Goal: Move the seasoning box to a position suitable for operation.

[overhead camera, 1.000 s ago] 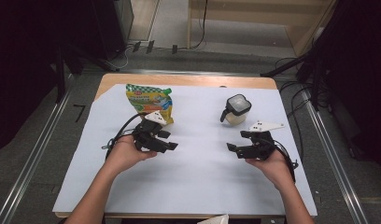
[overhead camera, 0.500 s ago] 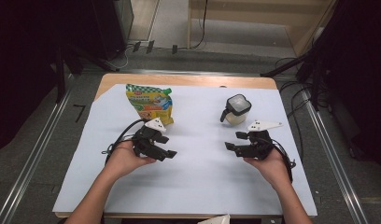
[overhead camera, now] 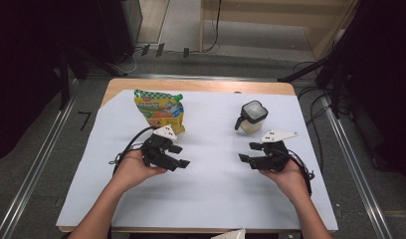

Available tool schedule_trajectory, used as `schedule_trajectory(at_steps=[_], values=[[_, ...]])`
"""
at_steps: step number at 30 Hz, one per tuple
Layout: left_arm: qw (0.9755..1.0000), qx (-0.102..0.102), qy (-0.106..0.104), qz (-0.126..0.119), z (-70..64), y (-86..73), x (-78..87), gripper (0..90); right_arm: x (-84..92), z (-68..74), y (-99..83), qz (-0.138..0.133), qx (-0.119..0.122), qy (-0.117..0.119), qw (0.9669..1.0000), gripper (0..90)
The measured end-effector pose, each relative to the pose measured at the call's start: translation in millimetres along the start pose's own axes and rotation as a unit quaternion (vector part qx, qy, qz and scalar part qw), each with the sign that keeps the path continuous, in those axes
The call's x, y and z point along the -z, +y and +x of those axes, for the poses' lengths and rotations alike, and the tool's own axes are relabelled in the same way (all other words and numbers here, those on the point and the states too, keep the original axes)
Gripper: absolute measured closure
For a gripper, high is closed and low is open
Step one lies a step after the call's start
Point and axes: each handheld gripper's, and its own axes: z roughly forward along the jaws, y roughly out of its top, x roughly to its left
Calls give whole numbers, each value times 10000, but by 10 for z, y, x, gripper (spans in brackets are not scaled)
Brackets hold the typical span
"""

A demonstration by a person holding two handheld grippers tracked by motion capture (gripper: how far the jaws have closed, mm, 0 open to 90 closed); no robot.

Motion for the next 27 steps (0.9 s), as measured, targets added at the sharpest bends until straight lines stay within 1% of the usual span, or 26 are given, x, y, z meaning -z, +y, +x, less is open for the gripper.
schedule_trajectory(at_steps=[6,8,10,14,20,21,22,25,27], values=[[10000,25,-23,-19,11,-4,32,387,8,0,7,11,-27,-41,10000,374],[10000,25,-7,-18,11,-4,38,387,25,-11,13,-40,-75,-67,9999,373],[10000,19,-4,-12,11,-3,39,387,42,-18,19,-70,-104,-47,9999,385],[10000,22,-15,-26,14,-3,46,387,58,-34,23,-44,-128,-32,9999,394],[10000,3,-5,-47,14,2,72,386,91,-64,19,-76,-152,-181,9997,386],[10000,5,-17,-59,16,4,77,386,95,-105,13,-86,-185,-261,9995,375],[10000,5,-17,-59,16,4,77,385,95,-105,13,-86,-185,-261,9995,375],[10000,3,-10,-71,17,9,85,385,102,-175,11,-117,-316,-328,9989,370],[10000,-3,-9,-74,20,10,87,385,103,-224,18,-136,-360,-385,9985,370]])
